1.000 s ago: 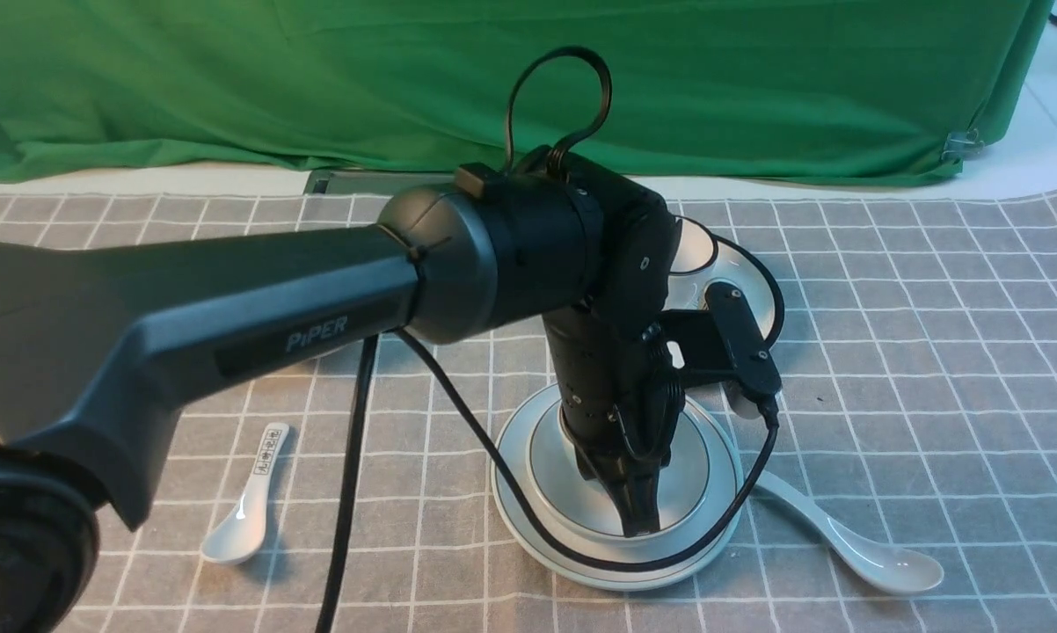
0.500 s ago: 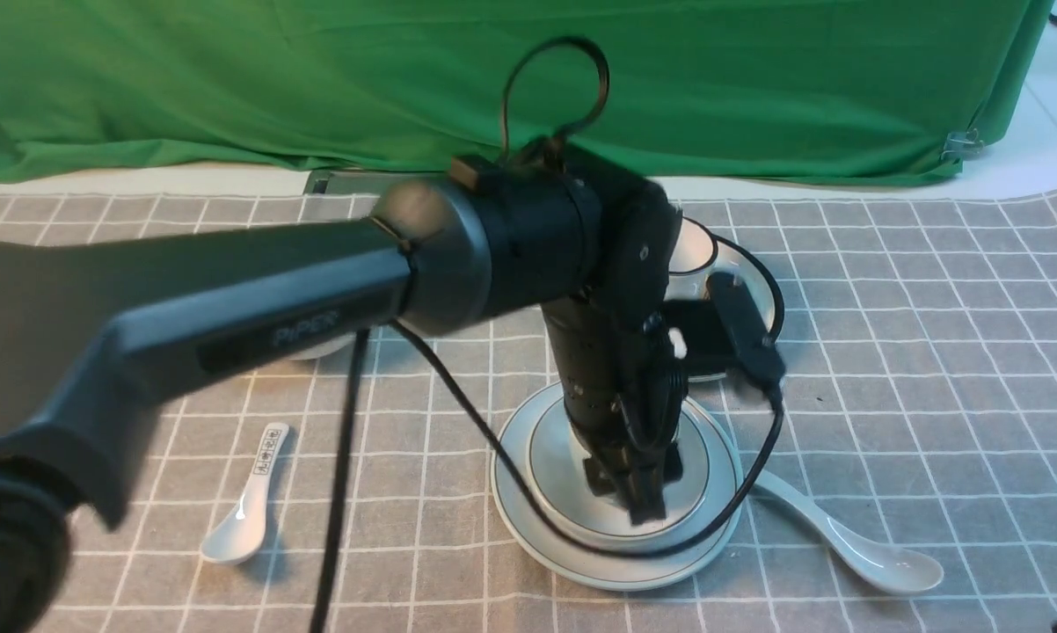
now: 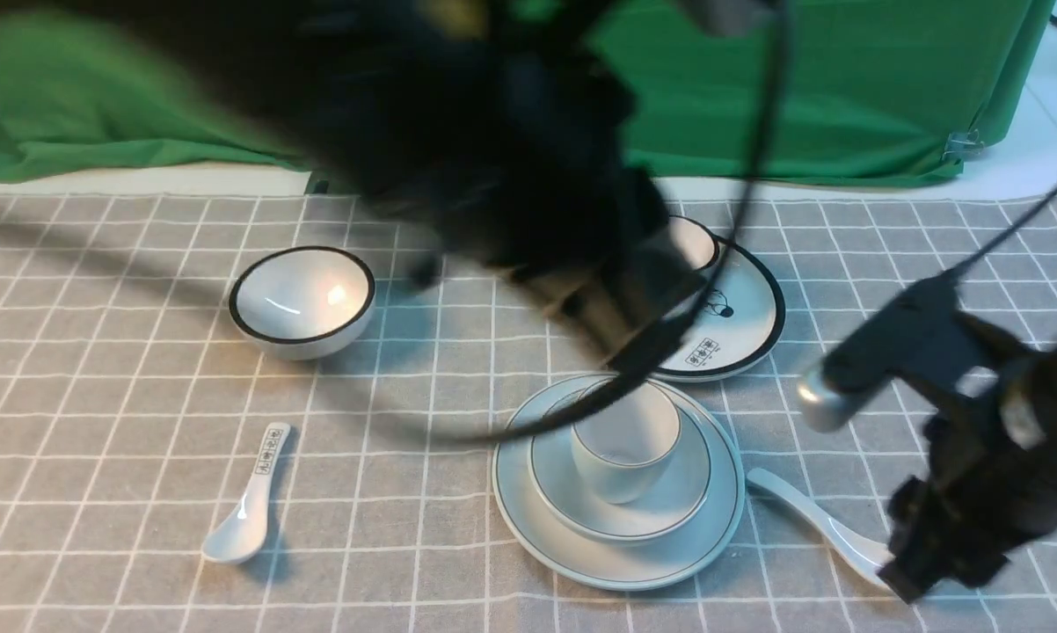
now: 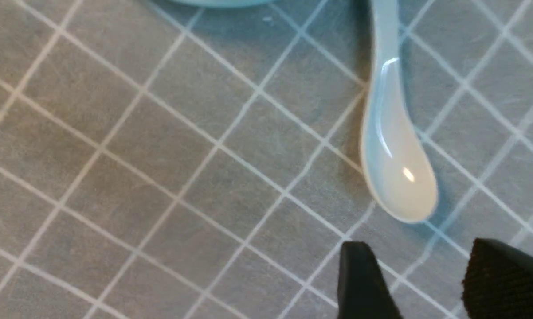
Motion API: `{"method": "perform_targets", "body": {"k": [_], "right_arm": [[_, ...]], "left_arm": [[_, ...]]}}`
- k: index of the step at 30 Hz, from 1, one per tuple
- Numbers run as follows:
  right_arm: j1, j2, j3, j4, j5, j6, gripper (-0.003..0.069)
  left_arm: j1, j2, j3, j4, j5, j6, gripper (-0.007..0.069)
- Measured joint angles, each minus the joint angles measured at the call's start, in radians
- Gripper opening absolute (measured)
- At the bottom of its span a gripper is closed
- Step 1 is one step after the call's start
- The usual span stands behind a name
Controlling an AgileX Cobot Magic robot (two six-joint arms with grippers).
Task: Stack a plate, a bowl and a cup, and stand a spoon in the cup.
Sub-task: Use the right arm to grab a blue soup spoon
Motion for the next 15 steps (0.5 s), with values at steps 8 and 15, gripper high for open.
{"method": "perform_targets", "body": {"k": [8, 15], "right_arm": [[-0.16, 0.277, -0.117, 0.192, -0.11, -0.255, 0.0358], [-0.163, 0.431, -0.186, 0.204, -0.158, -0.289, 0.0358]], "left_arm": [[-0.001, -0.464, 0.511, -0.007, -0.316, -0.032, 0.0007], [-0.001, -0.66, 0.691, -0.006, -0.438, -0.054, 0.0008]]}}
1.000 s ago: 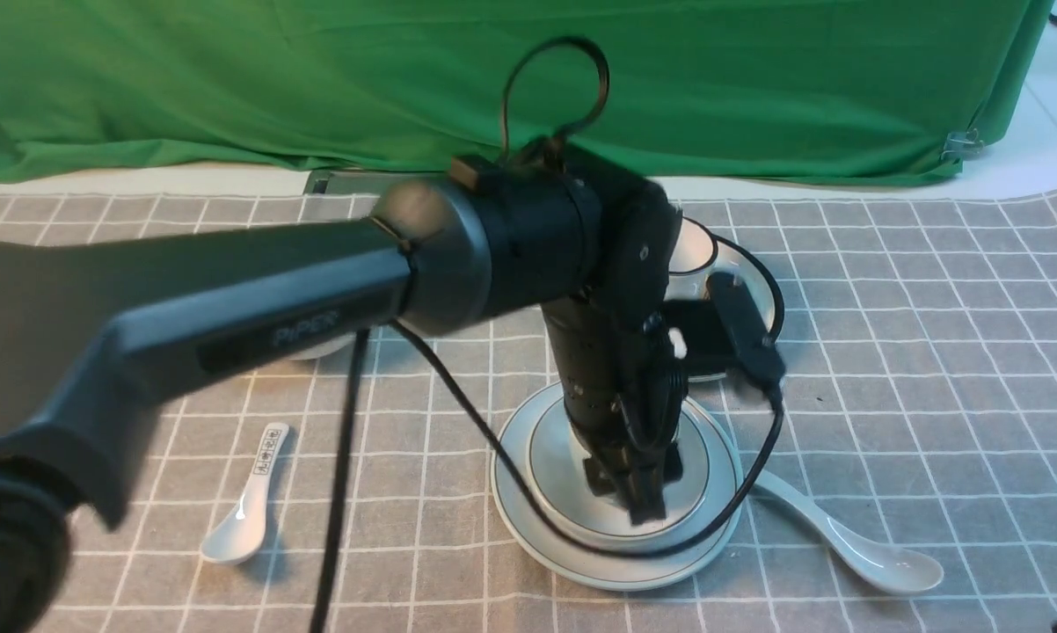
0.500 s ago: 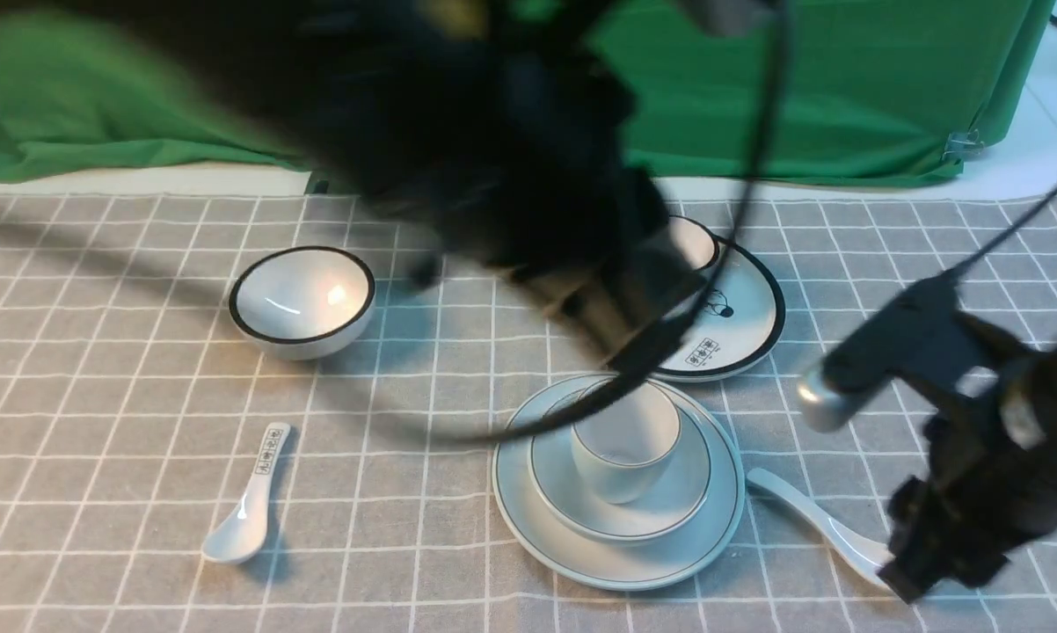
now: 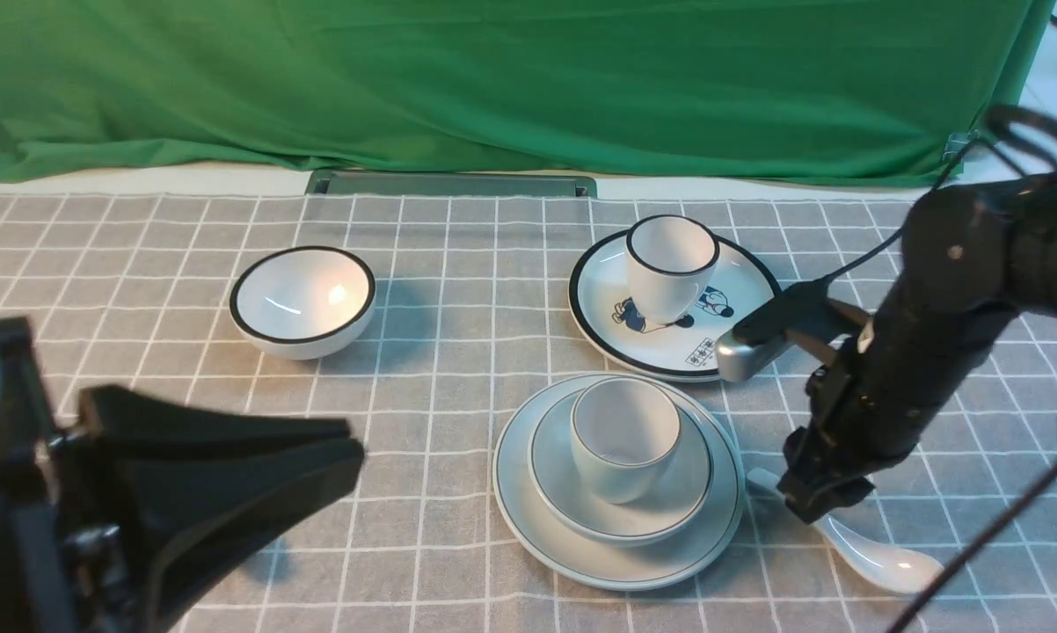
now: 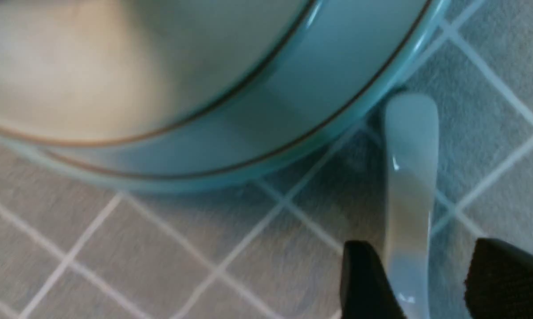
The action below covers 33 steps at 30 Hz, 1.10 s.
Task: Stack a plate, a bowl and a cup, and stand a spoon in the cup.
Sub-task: Use the right arm to grab a blue soup spoon, then use the right arm to put the blue soup spoon into the blue teacup in the middle
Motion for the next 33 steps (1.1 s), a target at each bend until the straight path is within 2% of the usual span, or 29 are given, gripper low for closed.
{"method": "perform_targets", "body": {"k": [9, 12, 15, 19, 23, 25, 27, 31, 32, 33], "right_arm": [[0.0, 0.08, -0.012, -0.002, -0.047, -0.003, 0.0354], [-0.001, 0.085, -0.016, -0.006, -0.044, -0.003, 0.0302], [-0.001, 0.084, -0.016, -0.015, -0.044, 0.0, 0.016], [-0.001, 0.062, -0.013, -0.003, -0.021, 0.015, 0.0167], [0.006, -0.105, 0.02, -0.001, -0.039, 0.106, 0.0167], [0.028, -0.217, 0.075, 0.002, -0.141, 0.15, 0.0167], [0.067, -0.33, 0.164, 0.026, -0.315, 0.181, 0.0167], [0.216, -0.511, 0.438, 0.107, -0.917, 0.229, 0.0167], [0.234, -0.52, 0.465, 0.11, -0.983, 0.237, 0.0167], [0.279, -0.533, 0.528, 0.114, -1.146, 0.258, 0.0167]], "left_arm": [[0.0, -0.014, 0.002, -0.01, -0.01, -0.001, 0.001], [0.0, -0.014, 0.002, -0.012, -0.01, -0.001, 0.001], [0.0, -0.014, 0.002, -0.012, -0.011, -0.001, 0.001], [0.0, -0.014, 0.002, -0.012, -0.011, -0.001, 0.001], [0.0, -0.014, 0.002, -0.007, -0.011, -0.001, 0.001], [0.0, -0.014, 0.002, -0.002, -0.011, -0.001, 0.001], [0.0, -0.014, 0.002, 0.003, -0.011, -0.001, 0.001], [0.0, -0.014, 0.002, 0.021, -0.01, -0.002, 0.001], [0.0, -0.014, 0.002, 0.022, -0.01, -0.002, 0.001], [0.0, -0.014, 0.002, 0.025, -0.008, -0.002, 0.001]]}}
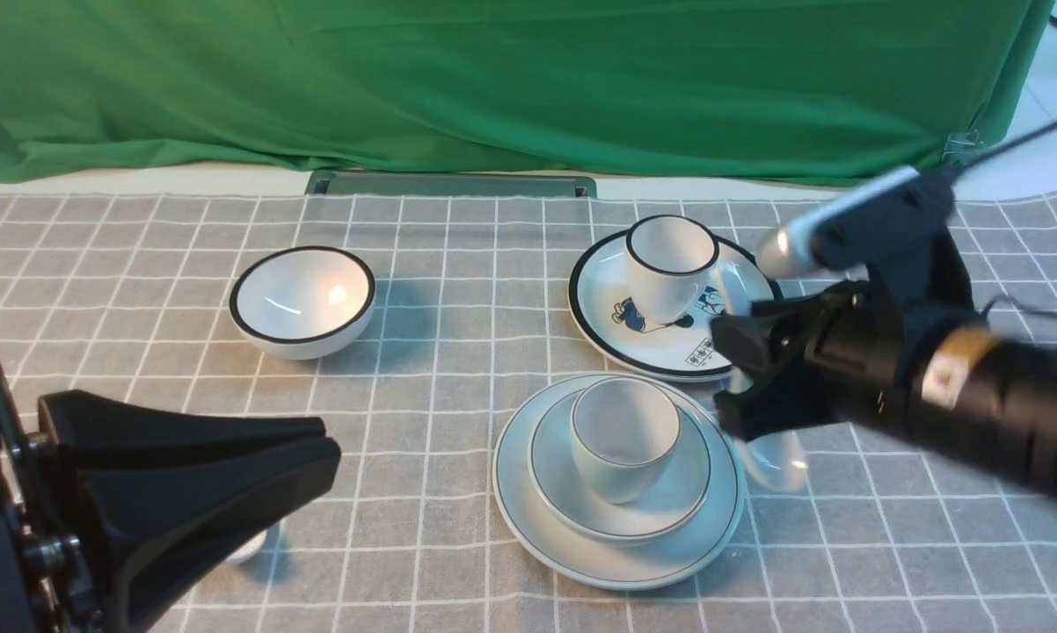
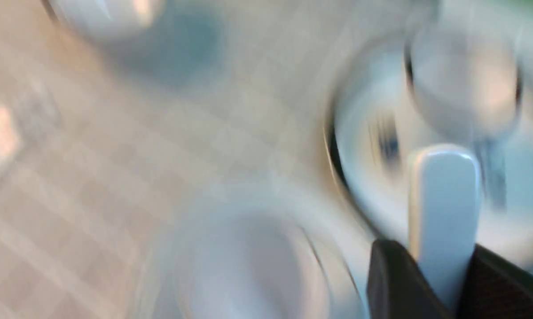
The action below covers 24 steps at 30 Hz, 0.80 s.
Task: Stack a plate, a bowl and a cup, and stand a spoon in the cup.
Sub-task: Use the right arm to put the blue soup spoon into the blue teacup in the middle
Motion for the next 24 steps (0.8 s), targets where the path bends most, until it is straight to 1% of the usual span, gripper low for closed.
{"method": "perform_targets", "body": {"k": [1, 2, 4, 7, 12, 20, 24], "right_arm": [[0.072, 0.004, 0.085, 0.006, -0.239, 0.033, 0.0167], [0.108, 0.022, 0.117, 0.007, -0.357, 0.043, 0.0167], [0.142, 0.079, 0.138, -0.007, -0.523, 0.058, 0.0167], [0.15, 0.157, 0.132, -0.026, -0.664, 0.068, 0.0167], [0.149, 0.277, 0.085, -0.034, -0.757, 0.116, 0.0167], [0.14, 0.391, 0.022, -0.045, -0.775, 0.119, 0.0167], [0.107, 0.444, 0.015, -0.049, -0.776, 0.141, 0.0167]], "left_arm": [[0.0, 0.0, 0.0, 0.004, 0.011, 0.0, 0.001], [0.0, 0.0, 0.0, 0.005, 0.014, 0.0, 0.001], [0.0, 0.0, 0.001, 0.005, 0.016, 0.0, 0.001], [0.0, 0.0, 0.001, 0.006, 0.019, 0.0, 0.001], [0.0, 0.0, 0.002, 0.008, 0.028, 0.0, 0.001], [0.0, 0.0, 0.006, 0.008, 0.042, -0.004, 0.001], [0.0, 0.0, 0.006, 0.008, 0.042, -0.004, 0.001]]}}
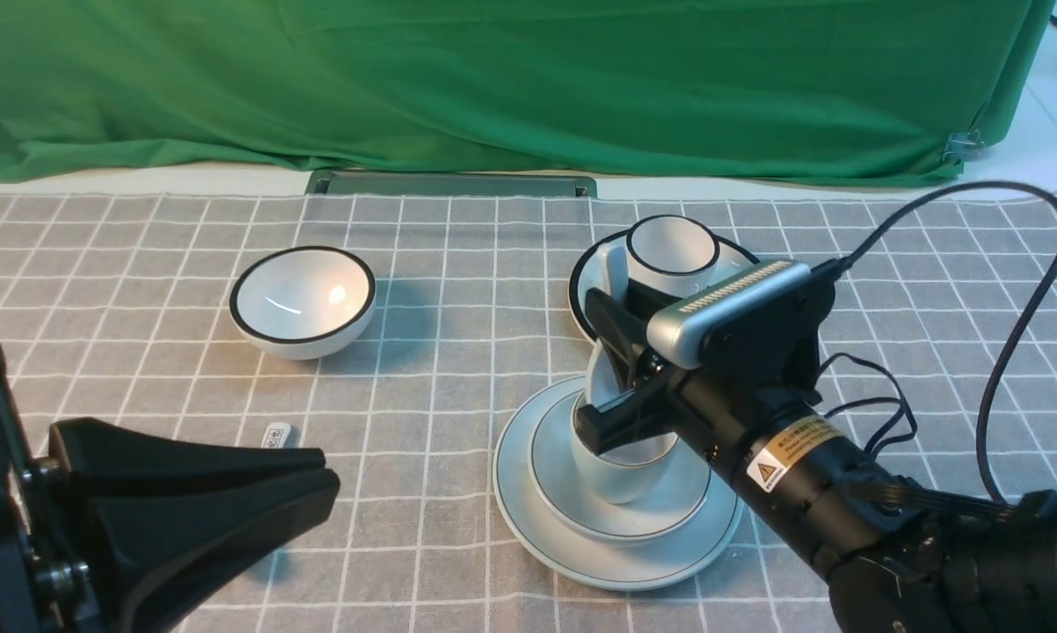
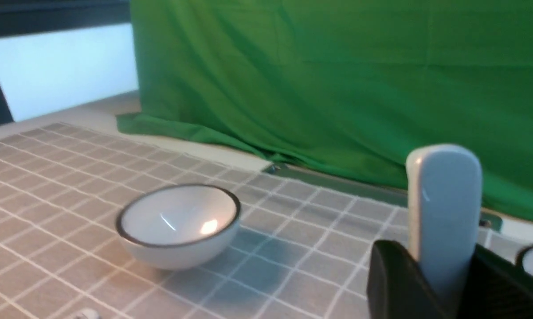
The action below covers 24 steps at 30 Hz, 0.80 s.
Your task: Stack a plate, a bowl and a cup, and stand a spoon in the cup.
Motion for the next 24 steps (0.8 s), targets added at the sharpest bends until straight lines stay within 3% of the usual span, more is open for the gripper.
{"method": "perform_targets", "body": {"k": [10, 16, 19, 21, 24], "right_arm": [[-0.017, 0.045, 0.0, -0.026, 0.022, 0.051, 0.0176], [-0.017, 0.058, 0.012, -0.028, 0.012, 0.051, 0.04], [-0.015, 0.014, 0.047, -0.029, 0.016, 0.055, 0.0455], [0.002, -0.059, 0.069, -0.026, 0.051, 0.056, 0.0443], [0.052, -0.261, 0.082, -0.028, 0.28, 0.045, 0.0365]], "left_arm": [[0.0, 0.0, 0.0, 0.008, 0.0, 0.0, 0.001], [0.0, 0.0, 0.0, 0.008, 0.001, 0.0, 0.001], [0.0, -0.001, 0.001, 0.019, 0.001, 0.0, 0.001], [0.0, -0.018, 0.01, 0.026, -0.007, -0.014, 0.001], [0.0, -0.091, 0.082, 0.022, -0.096, -0.031, 0.001]]}}
